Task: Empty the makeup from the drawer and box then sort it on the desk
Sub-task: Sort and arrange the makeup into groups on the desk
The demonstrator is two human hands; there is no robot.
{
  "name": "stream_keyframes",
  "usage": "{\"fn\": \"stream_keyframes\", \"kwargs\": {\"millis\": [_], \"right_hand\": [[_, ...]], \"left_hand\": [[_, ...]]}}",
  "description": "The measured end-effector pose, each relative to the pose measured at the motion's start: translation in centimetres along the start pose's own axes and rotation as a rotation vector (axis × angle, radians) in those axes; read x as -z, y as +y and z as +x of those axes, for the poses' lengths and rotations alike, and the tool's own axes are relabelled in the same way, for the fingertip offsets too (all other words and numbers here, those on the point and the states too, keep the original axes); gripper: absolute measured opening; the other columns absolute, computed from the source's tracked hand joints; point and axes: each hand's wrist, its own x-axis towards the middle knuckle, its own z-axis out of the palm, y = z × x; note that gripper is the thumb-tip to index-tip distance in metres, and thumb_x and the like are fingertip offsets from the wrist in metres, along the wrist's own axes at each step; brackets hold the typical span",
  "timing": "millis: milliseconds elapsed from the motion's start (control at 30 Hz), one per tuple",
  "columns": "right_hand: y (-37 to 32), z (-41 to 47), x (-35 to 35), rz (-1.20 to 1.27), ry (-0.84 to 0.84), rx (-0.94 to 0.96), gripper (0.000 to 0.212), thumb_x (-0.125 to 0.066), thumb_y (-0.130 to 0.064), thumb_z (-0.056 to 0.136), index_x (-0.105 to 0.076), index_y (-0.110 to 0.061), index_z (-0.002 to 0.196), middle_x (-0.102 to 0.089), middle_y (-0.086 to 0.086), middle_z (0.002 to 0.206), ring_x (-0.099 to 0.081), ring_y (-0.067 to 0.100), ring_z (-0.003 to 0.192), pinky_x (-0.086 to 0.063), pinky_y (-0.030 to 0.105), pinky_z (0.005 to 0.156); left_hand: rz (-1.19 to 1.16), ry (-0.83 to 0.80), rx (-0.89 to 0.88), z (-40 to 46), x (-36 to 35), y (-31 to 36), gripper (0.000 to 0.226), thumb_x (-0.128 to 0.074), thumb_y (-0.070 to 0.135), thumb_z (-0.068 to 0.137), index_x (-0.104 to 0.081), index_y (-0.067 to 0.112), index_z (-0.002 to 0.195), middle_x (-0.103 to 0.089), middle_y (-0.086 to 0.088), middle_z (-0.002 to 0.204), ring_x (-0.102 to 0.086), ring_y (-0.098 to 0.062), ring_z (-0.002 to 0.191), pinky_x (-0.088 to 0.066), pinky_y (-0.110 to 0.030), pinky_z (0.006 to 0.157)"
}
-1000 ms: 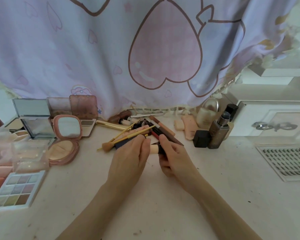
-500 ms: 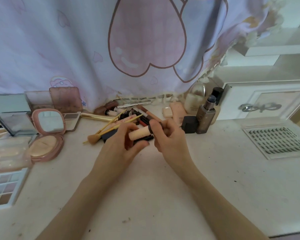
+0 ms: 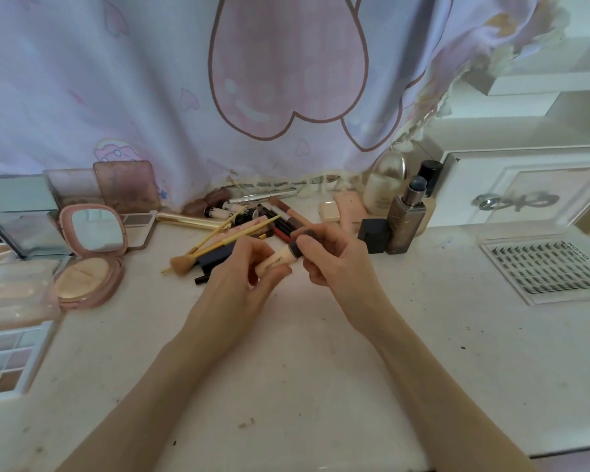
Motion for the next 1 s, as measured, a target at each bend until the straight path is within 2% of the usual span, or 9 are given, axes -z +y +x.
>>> {"fn": "stream_keyframes", "kwargs": {"millis": [100, 200, 300, 400, 567, 667, 767, 900, 1000], "right_hand": [[0.3, 0.2, 0.1, -0.189, 0.005, 0.078, 0.023, -0.053, -0.004, 0.087, -0.060, -0.024, 0.080, -0.053, -0.012, 0.080, -0.048, 0.000, 0.055, -0.037, 0.014, 0.054], [0.5, 0.4, 0.3, -0.209, 0.012, 0.072, 0.014, -0.056, -0.014, 0.089, -0.060, -0.024, 0.080, -0.053, -0.015, 0.072, -0.048, 0.001, 0.054, -0.035, 0.017, 0.055], [0.8, 0.5, 0.4, -0.212, 0.029, 0.019, 0.011, -0.062, -0.028, 0.086, -0.059, -0.020, 0.078, -0.052, -0.008, 0.059, -0.041, 0.004, 0.048, -0.032, 0.021, 0.051], [0.9, 0.6, 0.3, -0.156, 0.033, 0.028, 0.005, -0.062, -0.018, 0.087, -0.057, -0.016, 0.085, -0.053, -0.002, 0.066, -0.043, 0.003, 0.051, -0.034, 0.018, 0.051], [0.5, 0.7, 0.7, -0.031, -0.065, 0.078, 0.023, -0.050, 0.001, 0.092, -0.053, -0.008, 0.113, -0.061, 0.002, 0.087, -0.054, -0.001, 0.067, -0.043, 0.012, 0.057], [0.5, 0.5, 0.3, -0.050, -0.071, 0.093, 0.013, -0.056, -0.004, 0.089, -0.060, -0.013, 0.098, -0.055, -0.008, 0.069, -0.050, -0.003, 0.056, -0.039, 0.012, 0.055], [0.6, 0.6, 0.3, -0.066, 0.014, 0.084, 0.006, -0.062, -0.008, 0.086, -0.062, -0.012, 0.091, -0.058, -0.009, 0.068, -0.052, -0.005, 0.055, -0.040, 0.009, 0.054], [0.1, 0.6, 0.9, -0.059, 0.066, 0.125, 0.021, -0.060, -0.003, 0.087, -0.062, -0.022, 0.096, -0.062, -0.011, 0.082, -0.057, -0.008, 0.069, -0.046, 0.010, 0.068], [0.1, 0.7, 1.4, -0.079, 0.094, 0.124, 0.032, -0.059, -0.005, 0.087, -0.061, -0.034, 0.100, -0.063, -0.017, 0.089, -0.058, -0.001, 0.085, -0.049, 0.021, 0.084]], "left_hand": [[0.025, -0.063, -0.006, 0.1, 0.0, -0.2, 0.003, -0.043, 0.040, 0.088, -0.041, 0.041, 0.086, -0.056, 0.011, 0.075, -0.053, -0.002, 0.068, -0.038, -0.012, 0.061], [0.001, -0.075, -0.010, 0.2, 0.1, -0.3, 0.017, -0.055, 0.032, 0.086, -0.041, 0.042, 0.086, -0.055, 0.015, 0.074, -0.053, -0.001, 0.074, -0.039, -0.011, 0.062], [-0.039, -0.067, -0.003, 0.2, 0.2, -0.4, 0.016, -0.056, 0.039, 0.081, -0.041, 0.039, 0.085, -0.057, 0.016, 0.079, -0.054, 0.001, 0.080, -0.041, -0.013, 0.064], [-0.020, -0.085, 0.022, 0.2, 0.2, -0.7, 0.013, -0.039, 0.051, 0.080, -0.041, 0.039, 0.084, -0.055, 0.011, 0.071, -0.053, -0.002, 0.071, -0.039, -0.016, 0.059], [-0.033, 0.027, 0.066, 0.4, 0.4, -1.1, 0.017, -0.040, 0.029, 0.095, -0.044, 0.036, 0.080, -0.051, 0.008, 0.062, -0.049, -0.001, 0.057, -0.035, -0.015, 0.053], [-0.017, -0.025, 0.091, 0.4, 0.3, -1.0, 0.016, -0.038, 0.030, 0.095, -0.042, 0.036, 0.080, -0.049, 0.008, 0.064, -0.047, -0.001, 0.057, -0.033, -0.019, 0.052], [0.011, -0.091, 0.099, 0.4, 0.2, -0.9, 0.013, -0.037, 0.032, 0.095, -0.040, 0.037, 0.084, -0.048, 0.010, 0.068, -0.046, 0.001, 0.058, -0.032, -0.018, 0.052], [-0.006, -0.096, 0.068, 0.3, 0.4, -1.2, 0.010, -0.043, 0.033, 0.093, -0.039, 0.042, 0.094, -0.052, 0.010, 0.078, -0.049, -0.001, 0.066, -0.035, -0.015, 0.056], [0.028, -0.146, 0.045, 0.2, 0.4, -1.4, 0.013, -0.046, 0.036, 0.091, -0.041, 0.039, 0.103, -0.056, 0.008, 0.089, -0.054, -0.006, 0.078, -0.040, -0.017, 0.064]]}}
